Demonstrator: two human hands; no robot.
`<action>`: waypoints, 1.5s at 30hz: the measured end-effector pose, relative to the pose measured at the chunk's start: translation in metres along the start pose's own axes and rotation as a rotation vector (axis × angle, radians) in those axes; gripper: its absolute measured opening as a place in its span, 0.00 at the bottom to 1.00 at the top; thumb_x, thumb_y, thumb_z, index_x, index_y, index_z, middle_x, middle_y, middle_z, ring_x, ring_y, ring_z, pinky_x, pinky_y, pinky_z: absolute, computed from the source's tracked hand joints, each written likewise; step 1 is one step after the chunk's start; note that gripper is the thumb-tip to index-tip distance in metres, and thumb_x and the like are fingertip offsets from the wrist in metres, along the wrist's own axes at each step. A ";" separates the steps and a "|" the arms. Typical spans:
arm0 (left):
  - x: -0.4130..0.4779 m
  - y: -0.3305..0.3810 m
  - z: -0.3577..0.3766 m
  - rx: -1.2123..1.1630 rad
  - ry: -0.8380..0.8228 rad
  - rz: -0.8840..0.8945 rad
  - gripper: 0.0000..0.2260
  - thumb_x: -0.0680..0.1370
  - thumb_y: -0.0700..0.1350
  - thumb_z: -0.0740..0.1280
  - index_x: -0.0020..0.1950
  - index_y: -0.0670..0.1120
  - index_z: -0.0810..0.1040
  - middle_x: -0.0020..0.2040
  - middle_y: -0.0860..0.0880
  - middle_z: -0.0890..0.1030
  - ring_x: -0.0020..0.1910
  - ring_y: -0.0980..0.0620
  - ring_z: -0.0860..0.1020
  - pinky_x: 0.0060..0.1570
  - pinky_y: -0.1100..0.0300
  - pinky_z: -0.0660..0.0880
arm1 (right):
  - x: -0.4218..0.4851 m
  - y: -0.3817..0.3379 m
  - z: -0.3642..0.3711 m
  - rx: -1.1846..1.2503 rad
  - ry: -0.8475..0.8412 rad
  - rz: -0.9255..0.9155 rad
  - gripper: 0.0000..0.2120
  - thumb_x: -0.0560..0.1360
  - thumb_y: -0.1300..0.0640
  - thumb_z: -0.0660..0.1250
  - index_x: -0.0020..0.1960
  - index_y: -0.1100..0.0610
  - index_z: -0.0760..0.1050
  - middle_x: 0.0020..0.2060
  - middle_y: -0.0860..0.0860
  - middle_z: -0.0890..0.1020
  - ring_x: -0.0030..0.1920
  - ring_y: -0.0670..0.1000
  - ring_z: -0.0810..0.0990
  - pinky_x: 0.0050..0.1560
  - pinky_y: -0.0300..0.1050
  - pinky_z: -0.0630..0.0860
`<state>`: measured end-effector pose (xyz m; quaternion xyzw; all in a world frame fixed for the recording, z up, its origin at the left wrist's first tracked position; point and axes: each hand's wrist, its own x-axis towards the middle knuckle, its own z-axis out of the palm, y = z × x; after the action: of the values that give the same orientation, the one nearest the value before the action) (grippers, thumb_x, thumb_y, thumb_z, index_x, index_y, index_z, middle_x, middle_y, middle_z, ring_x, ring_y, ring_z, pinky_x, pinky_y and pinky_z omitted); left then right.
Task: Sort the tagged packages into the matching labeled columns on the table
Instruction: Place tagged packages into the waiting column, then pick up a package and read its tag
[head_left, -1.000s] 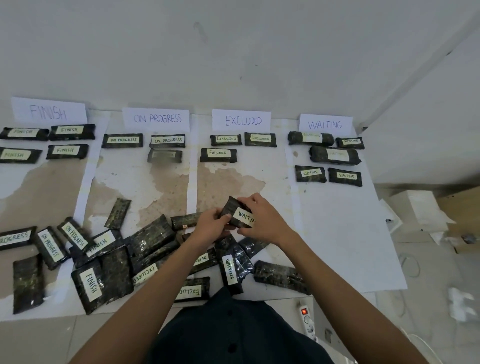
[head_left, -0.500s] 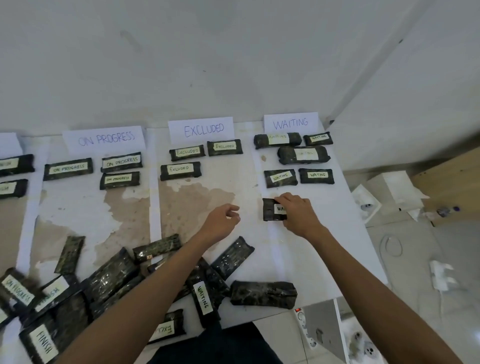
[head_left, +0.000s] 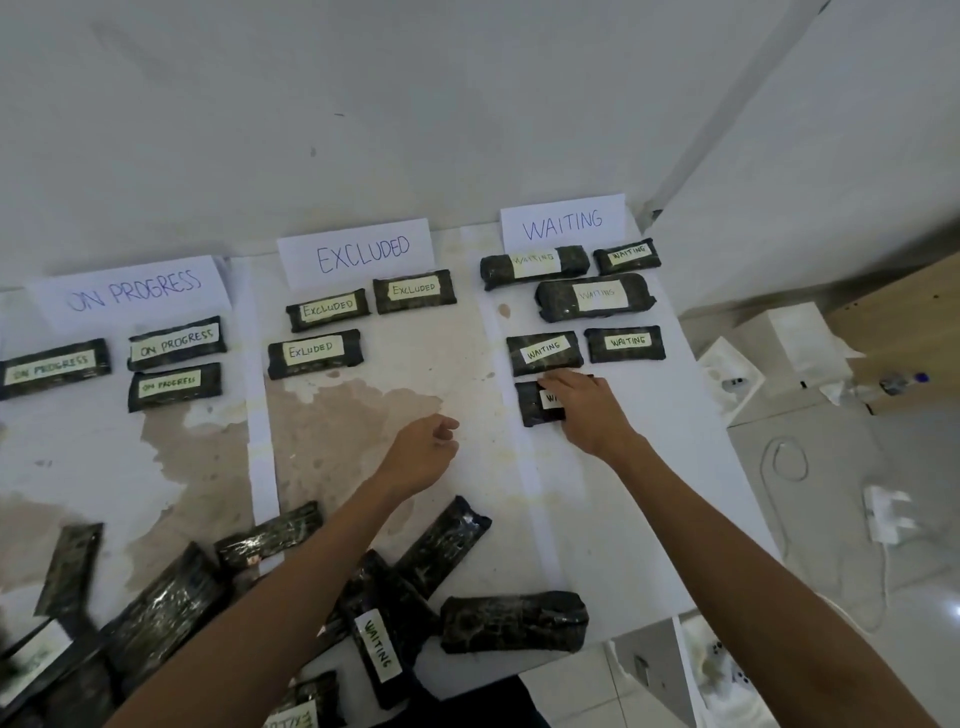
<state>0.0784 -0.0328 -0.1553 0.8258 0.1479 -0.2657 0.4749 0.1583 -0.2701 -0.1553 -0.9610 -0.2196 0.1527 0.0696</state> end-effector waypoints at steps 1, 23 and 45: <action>-0.002 -0.002 0.000 -0.005 0.005 0.000 0.14 0.79 0.42 0.61 0.64 0.45 0.73 0.57 0.47 0.75 0.53 0.52 0.73 0.52 0.61 0.69 | -0.002 0.000 0.002 0.008 0.005 -0.011 0.30 0.70 0.70 0.65 0.70 0.57 0.68 0.69 0.53 0.70 0.69 0.55 0.69 0.63 0.48 0.64; -0.113 -0.072 0.006 0.127 0.117 0.055 0.15 0.78 0.40 0.62 0.65 0.44 0.73 0.60 0.45 0.76 0.55 0.50 0.76 0.55 0.59 0.73 | -0.073 -0.117 0.048 -0.110 -0.224 -0.547 0.23 0.69 0.67 0.65 0.64 0.58 0.74 0.61 0.58 0.75 0.57 0.61 0.73 0.53 0.55 0.73; -0.100 -0.045 -0.010 -0.782 0.233 -0.179 0.14 0.76 0.38 0.67 0.61 0.44 0.71 0.52 0.42 0.80 0.50 0.48 0.80 0.47 0.57 0.79 | -0.083 -0.142 0.006 1.048 -0.488 0.245 0.11 0.70 0.65 0.72 0.48 0.60 0.73 0.44 0.55 0.81 0.41 0.52 0.82 0.46 0.47 0.82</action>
<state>-0.0227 -0.0005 -0.1251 0.5918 0.3615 -0.1347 0.7077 0.0281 -0.1793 -0.1104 -0.7540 -0.0119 0.4646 0.4642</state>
